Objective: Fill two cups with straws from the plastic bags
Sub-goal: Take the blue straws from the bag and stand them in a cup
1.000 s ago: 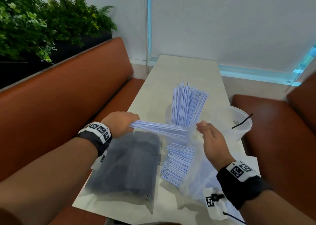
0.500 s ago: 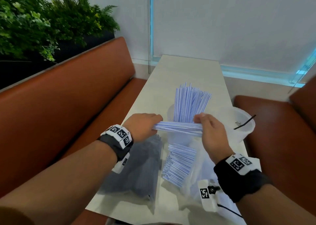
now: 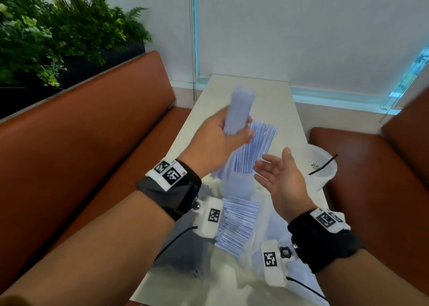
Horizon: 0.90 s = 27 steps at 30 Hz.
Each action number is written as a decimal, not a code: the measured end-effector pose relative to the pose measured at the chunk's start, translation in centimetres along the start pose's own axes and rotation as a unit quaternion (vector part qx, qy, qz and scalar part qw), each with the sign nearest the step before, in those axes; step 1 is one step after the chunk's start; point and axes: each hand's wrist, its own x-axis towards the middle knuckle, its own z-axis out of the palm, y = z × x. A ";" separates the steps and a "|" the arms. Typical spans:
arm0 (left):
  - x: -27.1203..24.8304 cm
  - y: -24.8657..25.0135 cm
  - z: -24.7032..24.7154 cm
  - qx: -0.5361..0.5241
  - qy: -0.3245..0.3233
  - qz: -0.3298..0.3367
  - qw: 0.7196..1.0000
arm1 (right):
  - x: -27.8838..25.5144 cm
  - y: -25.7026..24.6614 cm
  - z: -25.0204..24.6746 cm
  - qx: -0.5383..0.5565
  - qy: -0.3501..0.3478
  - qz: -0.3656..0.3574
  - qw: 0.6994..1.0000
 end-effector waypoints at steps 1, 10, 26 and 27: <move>0.4 0.9 0.3 -0.082 0.018 0.024 0.996 | 0.0 0.1 0.2 0.018 -0.002 0.021 1.000; 0.8 0.5 3.2 -0.286 0.076 -0.001 0.955 | -0.8 0.2 1.7 0.107 -0.050 0.079 0.990; 1.7 0.2 2.2 -0.274 0.072 -0.046 0.958 | 0.1 1.1 1.8 -0.501 -0.080 -0.233 0.830; 2.2 0.4 1.8 -0.258 0.078 -0.033 0.962 | 0.4 1.0 1.6 -0.527 -0.078 -0.243 0.811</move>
